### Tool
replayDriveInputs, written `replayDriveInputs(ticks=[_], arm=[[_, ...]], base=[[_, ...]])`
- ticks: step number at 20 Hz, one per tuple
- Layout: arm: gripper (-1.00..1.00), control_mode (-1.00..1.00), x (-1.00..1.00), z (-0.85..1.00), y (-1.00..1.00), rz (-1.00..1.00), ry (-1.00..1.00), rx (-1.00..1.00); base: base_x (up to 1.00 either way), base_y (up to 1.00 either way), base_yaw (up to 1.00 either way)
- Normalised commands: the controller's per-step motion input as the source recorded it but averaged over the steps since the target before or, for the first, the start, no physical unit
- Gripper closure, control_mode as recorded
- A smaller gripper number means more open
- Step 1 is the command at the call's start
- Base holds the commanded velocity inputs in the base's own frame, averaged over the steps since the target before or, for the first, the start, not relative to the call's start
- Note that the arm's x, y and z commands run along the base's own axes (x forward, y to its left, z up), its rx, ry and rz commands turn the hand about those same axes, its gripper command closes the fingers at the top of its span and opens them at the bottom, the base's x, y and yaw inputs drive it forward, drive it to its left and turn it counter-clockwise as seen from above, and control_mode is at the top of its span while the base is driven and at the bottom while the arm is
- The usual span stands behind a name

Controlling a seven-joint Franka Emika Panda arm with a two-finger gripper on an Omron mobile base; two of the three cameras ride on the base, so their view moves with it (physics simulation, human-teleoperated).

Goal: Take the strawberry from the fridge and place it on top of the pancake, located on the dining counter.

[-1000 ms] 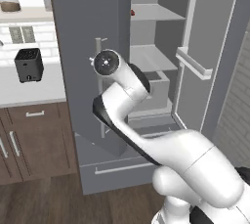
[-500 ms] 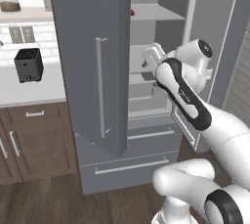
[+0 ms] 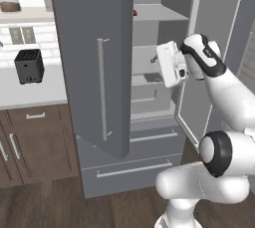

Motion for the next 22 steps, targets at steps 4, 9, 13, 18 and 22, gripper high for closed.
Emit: replayDriveInputs(ticks=[4,9,13,18,22], arm=[[-1.0,-1.0,0.83,0.0,0.03,0.15,0.23,0.16],[-1.0,-1.0,0.58,-0.08,0.32,0.12,0.04,0.01],[-1.0,-1.0,0.33,-0.14,0.58,0.1,0.0,0.0],[-1.0,-1.0,0.12,-0.12,0.46,0.07,0.0,0.0],[-1.0,-1.0,-0.03,-0.15,0.24,0.0,0.01,0.0]], base=[[0.0,0.0,0.0],[0.0,0.0,0.0],[0.0,0.0,0.0],[0.0,0.0,0.0],[0.0,0.0,0.0]])
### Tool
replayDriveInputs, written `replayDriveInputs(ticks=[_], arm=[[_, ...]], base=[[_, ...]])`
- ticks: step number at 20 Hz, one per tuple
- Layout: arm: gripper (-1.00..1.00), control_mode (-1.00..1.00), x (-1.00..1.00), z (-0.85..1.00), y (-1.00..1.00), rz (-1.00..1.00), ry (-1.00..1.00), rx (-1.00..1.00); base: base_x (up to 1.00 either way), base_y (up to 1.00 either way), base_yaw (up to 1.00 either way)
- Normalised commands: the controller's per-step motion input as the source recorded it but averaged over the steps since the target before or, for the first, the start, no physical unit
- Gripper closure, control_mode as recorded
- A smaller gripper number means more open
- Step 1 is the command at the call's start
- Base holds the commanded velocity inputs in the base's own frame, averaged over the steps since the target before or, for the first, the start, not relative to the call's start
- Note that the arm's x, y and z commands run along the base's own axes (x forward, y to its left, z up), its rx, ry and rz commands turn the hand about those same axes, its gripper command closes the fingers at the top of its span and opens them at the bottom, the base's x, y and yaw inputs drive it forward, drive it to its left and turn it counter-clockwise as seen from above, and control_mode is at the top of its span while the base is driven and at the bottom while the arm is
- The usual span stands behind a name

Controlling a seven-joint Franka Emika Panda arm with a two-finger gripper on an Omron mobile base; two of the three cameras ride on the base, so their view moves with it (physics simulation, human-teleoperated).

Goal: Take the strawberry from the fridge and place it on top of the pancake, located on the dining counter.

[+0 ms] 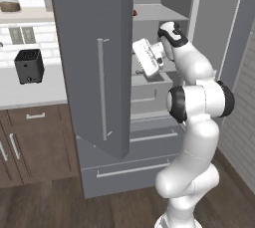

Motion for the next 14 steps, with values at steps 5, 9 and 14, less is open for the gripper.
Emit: replayDriveInputs(ticks=[5,9,14], arm=[[-1.0,-1.0,-0.25,-0.12,0.25,0.0,0.02,0.0],[-1.0,-1.0,-0.38,-0.09,0.33,-0.01,0.01,0.0],[-1.0,-1.0,-0.42,-0.06,0.35,-0.02,0.01,0.0]], base=[[0.0,0.0,0.0],[0.0,0.0,0.0],[0.0,0.0,0.0]])
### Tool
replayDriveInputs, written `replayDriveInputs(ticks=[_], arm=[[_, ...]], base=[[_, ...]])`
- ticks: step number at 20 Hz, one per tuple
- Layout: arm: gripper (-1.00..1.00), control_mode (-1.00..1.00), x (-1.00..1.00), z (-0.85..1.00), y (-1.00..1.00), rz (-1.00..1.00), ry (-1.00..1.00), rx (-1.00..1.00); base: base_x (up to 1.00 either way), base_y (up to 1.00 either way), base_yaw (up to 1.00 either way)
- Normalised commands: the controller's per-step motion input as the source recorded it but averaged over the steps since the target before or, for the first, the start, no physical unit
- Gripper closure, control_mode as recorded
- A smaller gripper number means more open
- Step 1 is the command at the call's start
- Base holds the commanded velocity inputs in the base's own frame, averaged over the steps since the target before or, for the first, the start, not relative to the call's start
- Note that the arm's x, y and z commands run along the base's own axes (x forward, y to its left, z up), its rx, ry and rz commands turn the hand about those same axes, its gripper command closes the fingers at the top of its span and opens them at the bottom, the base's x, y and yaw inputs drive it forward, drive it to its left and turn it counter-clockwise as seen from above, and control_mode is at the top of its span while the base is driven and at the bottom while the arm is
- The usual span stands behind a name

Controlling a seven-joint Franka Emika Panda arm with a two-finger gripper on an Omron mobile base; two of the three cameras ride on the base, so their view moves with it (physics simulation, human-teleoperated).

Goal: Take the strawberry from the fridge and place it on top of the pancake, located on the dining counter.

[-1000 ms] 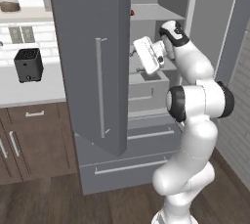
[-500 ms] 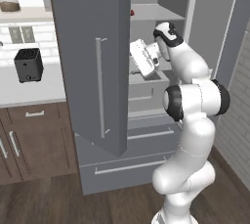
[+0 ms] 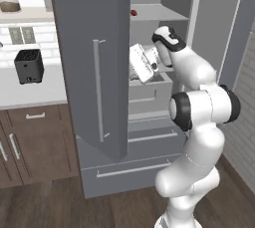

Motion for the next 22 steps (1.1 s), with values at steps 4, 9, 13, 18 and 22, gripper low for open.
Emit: replayDriveInputs(ticks=[4,9,13,18,22], arm=[[-1.0,-1.0,-0.39,-0.03,0.4,-0.03,0.03,0.0],[-1.0,-1.0,-0.25,0.0,0.51,-0.04,0.03,0.0],[-1.0,-1.0,-0.1,0.0,0.58,-0.06,0.02,-0.02],[-1.0,-1.0,-0.03,0.0,0.65,-0.06,0.0,-0.03],[-1.0,-1.0,0.0,0.0,0.6,-0.06,0.0,-0.03]], base=[[0.0,0.0,0.0],[0.0,0.0,0.0],[0.0,0.0,0.0],[0.0,0.0,0.0],[0.0,0.0,0.0]])
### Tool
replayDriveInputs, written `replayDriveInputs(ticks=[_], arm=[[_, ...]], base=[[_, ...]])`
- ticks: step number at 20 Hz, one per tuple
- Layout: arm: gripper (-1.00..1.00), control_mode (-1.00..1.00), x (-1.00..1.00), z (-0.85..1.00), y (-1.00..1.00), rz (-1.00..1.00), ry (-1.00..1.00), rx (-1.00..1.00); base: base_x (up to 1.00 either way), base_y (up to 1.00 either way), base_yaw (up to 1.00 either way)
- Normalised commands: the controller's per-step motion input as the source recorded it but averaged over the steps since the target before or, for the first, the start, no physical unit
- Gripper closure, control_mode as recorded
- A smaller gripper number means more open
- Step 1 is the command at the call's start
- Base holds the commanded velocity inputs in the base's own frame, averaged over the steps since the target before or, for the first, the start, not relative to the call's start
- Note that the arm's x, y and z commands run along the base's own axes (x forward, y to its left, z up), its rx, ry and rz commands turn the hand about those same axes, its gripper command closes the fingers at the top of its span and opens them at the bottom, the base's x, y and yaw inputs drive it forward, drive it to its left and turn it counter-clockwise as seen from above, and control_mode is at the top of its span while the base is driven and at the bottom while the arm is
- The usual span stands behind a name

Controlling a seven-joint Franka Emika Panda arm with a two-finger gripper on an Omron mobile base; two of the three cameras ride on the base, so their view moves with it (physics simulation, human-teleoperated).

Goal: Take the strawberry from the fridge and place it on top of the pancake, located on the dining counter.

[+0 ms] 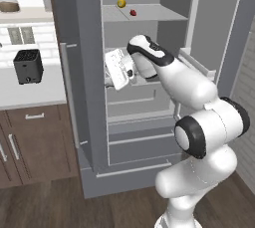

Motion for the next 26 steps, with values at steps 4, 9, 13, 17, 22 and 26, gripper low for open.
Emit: replayDriveInputs(ticks=[4,9,13,17,22,26], arm=[[-1.0,-1.0,0.0,0.0,0.64,-0.06,0.0,-0.04],[-1.0,-1.0,-0.01,0.0,0.54,-0.07,0.0,-0.04],[-1.0,-1.0,0.0,0.0,0.43,-0.06,0.0,-0.04],[-1.0,-1.0,0.0,0.0,0.09,-0.01,0.0,-0.01],[-1.0,-1.0,-0.04,0.05,-0.21,0.0,0.0,-0.01],[-1.0,-1.0,0.03,0.07,-0.83,0.0,0.0,-0.11]], base=[[0.0,0.0,0.0],[0.0,0.0,0.0],[0.0,0.0,0.0],[0.0,0.0,0.0],[0.0,0.0,0.0],[0.0,0.0,0.0]])
